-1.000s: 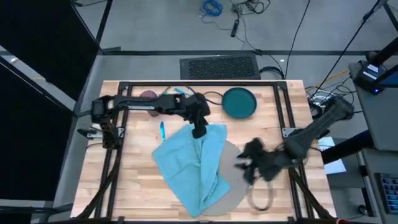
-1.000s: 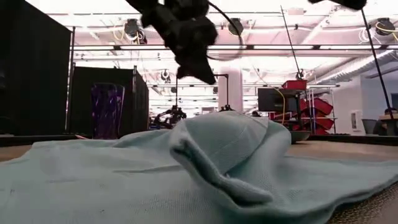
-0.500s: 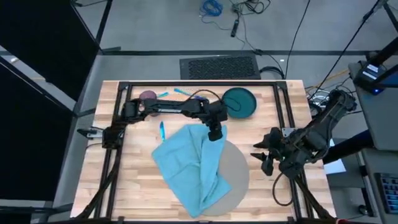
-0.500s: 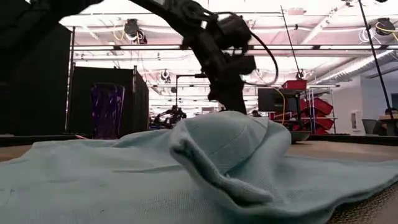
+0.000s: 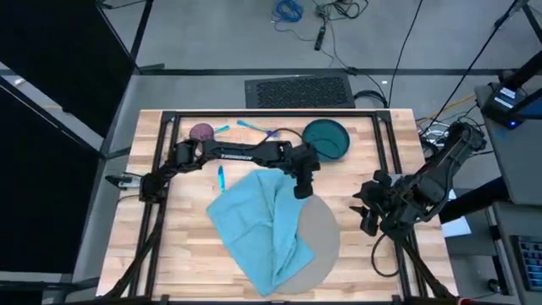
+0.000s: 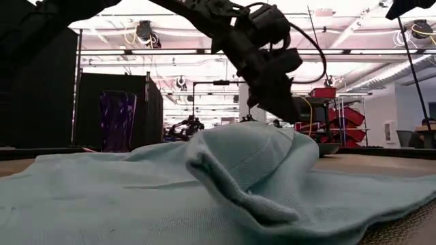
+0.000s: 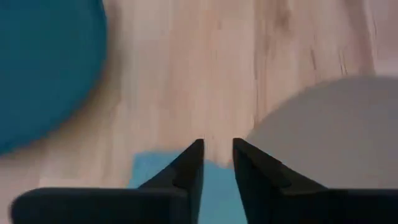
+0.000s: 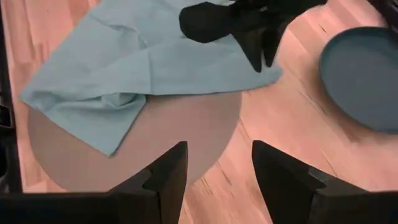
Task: Set table place
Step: Fold the blue napkin
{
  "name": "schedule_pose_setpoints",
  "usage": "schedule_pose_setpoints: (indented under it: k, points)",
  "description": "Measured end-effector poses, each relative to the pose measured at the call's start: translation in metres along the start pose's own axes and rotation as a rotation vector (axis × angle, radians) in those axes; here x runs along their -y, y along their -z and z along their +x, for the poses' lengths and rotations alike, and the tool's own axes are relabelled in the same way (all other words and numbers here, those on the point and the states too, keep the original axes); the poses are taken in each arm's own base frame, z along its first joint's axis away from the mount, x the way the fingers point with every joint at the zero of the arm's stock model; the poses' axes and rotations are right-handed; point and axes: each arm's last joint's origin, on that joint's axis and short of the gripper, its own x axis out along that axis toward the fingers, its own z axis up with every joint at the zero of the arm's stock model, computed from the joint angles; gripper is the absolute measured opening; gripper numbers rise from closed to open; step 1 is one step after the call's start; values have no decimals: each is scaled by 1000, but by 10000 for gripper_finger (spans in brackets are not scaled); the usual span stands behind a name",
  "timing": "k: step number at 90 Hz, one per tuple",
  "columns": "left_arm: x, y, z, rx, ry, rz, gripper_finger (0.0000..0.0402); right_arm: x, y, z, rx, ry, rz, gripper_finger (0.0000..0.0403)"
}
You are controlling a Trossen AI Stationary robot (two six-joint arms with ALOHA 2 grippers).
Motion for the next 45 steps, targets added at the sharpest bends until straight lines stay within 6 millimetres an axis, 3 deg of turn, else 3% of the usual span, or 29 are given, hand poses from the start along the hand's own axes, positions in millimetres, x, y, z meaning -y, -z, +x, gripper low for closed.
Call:
schedule_pose_setpoints:
  k: [15,29,45]
  points:
    - [-4,4,0,-32,-122,-51,131,3,0,-3,-5,-13,-2,167]
    - [-9,11,-1,-116,-171,44,134,6,-1,-6,-12,-29,6,167]
    - [-19,17,12,-142,-191,81,135,8,-1,-8,-7,-37,13,167]
